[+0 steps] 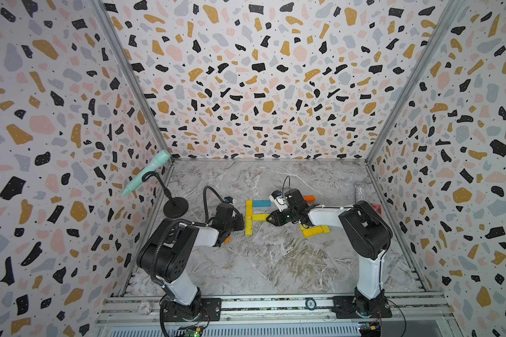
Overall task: Assemble the number 6 with building blocks
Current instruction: Assemble the building block at the center of the board.
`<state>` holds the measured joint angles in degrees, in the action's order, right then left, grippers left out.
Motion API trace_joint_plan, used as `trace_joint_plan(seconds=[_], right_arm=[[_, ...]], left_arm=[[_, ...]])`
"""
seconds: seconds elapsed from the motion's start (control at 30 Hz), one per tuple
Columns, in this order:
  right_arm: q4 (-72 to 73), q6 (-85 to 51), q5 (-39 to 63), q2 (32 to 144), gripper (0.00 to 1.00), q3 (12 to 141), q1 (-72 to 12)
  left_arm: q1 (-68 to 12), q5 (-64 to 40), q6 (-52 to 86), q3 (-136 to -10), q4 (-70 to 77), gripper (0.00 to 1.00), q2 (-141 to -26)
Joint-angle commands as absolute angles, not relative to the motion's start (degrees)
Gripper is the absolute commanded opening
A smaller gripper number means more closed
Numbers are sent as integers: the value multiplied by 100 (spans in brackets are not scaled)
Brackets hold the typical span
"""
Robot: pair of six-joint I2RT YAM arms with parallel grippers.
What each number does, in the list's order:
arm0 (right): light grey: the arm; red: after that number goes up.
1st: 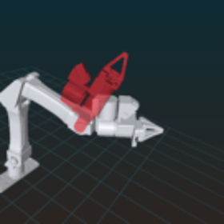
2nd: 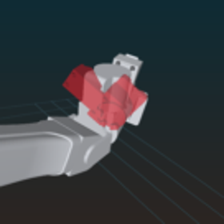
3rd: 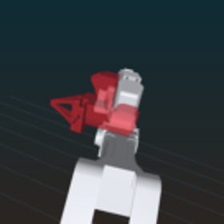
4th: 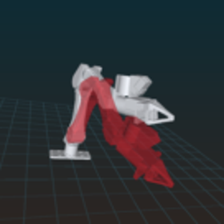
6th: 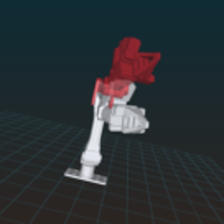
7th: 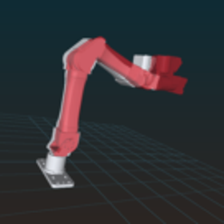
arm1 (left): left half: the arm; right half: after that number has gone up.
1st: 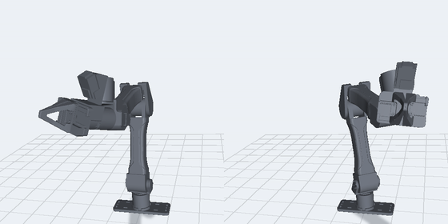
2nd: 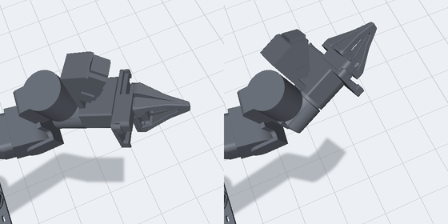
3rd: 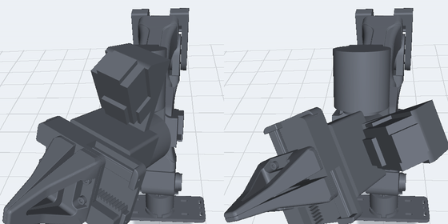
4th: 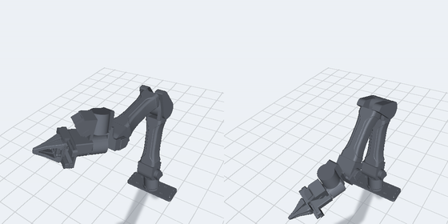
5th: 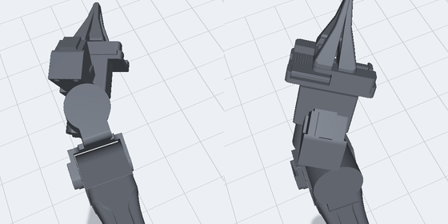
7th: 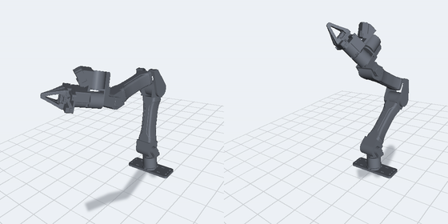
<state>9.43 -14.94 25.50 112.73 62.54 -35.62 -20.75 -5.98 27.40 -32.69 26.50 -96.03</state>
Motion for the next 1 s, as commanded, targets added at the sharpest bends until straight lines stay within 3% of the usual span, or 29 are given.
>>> trace_joint_plan(seconds=[0.0, 0.6, 0.83, 0.87, 0.9, 0.93, 0.97], right_arm=[[842, -1469, 2585, 11337, 41, 6481, -3554], [808, -1433, 2363, 11000, 41, 6388, -3569], [693, -1111, 1970, 9970, 46, 6179, -3643], [591, -1020, 1861, 9822, 47, 6192, -3731], [472, -941, 1681, 9698, 48, 6220, -3867], [350, -880, 1477, 9630, 48, 6271, -4016], [243, -834, 1311, 9581, 49, 6337, -4216]], left_arm=[[-2118, -659, 2673, -3252, 2496, 0, -9756], [-2114, -609, 2620, -3319, 2386, 0, -9742], [-2117, 120, 2291, -3693, 1342, 0, -8482], [-2112, 384, 2258, -3762, 1072, 2, -8123], [-2117, 683, 2261, -3795, 852, 11, -7723], [-2105, 957, 2278, -3789, 707, 23, -7372], [-2073, 1222, 2298, -3775, 559, 43, -6999]])
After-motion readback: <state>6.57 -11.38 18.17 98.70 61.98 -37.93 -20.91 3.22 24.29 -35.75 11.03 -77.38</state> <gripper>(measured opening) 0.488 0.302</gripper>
